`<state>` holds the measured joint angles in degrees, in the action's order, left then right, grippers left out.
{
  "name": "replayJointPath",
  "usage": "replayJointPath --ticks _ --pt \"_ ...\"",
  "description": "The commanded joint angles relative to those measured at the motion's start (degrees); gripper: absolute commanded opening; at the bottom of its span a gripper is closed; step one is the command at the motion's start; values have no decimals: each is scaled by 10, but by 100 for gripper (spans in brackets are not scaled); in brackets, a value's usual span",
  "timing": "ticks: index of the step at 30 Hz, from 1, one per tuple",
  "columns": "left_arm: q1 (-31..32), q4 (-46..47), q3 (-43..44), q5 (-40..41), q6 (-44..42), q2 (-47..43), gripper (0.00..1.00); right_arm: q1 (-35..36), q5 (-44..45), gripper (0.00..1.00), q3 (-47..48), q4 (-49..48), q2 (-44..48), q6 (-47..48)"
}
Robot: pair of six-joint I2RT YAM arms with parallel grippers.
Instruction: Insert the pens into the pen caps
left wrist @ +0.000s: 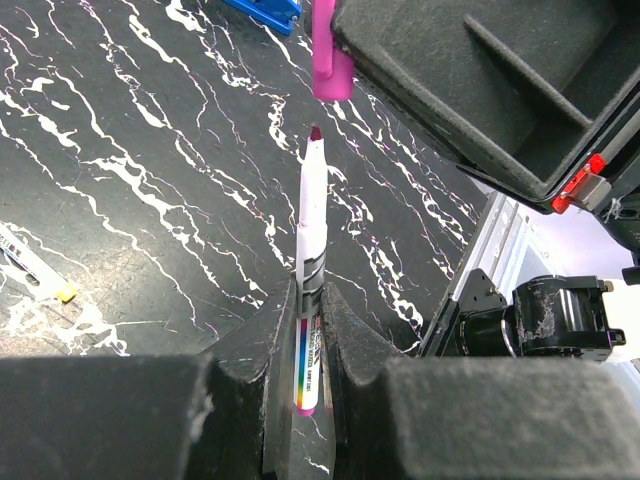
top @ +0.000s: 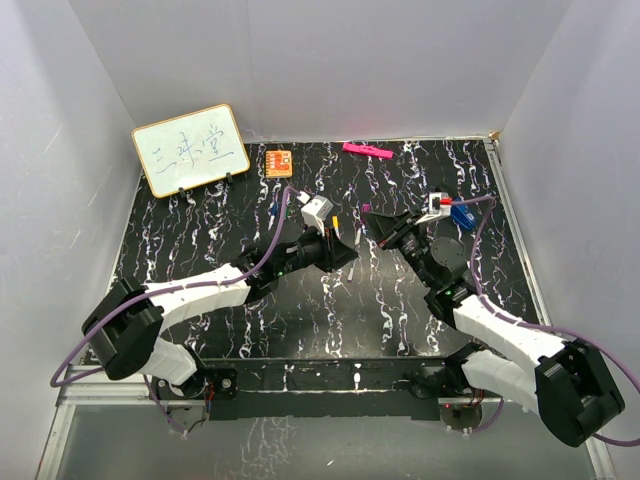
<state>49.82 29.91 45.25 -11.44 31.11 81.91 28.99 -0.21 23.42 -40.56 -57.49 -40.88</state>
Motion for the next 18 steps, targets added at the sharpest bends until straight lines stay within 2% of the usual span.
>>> replayJointPath --ticks 1,18 --pt "-3 12 20 -9 -7 -14 0 4 -8 0 0 -31 -6 0" --pt "-3 15 15 5 -2 -15 0 6 -17 0 -4 -34 -12 -5"
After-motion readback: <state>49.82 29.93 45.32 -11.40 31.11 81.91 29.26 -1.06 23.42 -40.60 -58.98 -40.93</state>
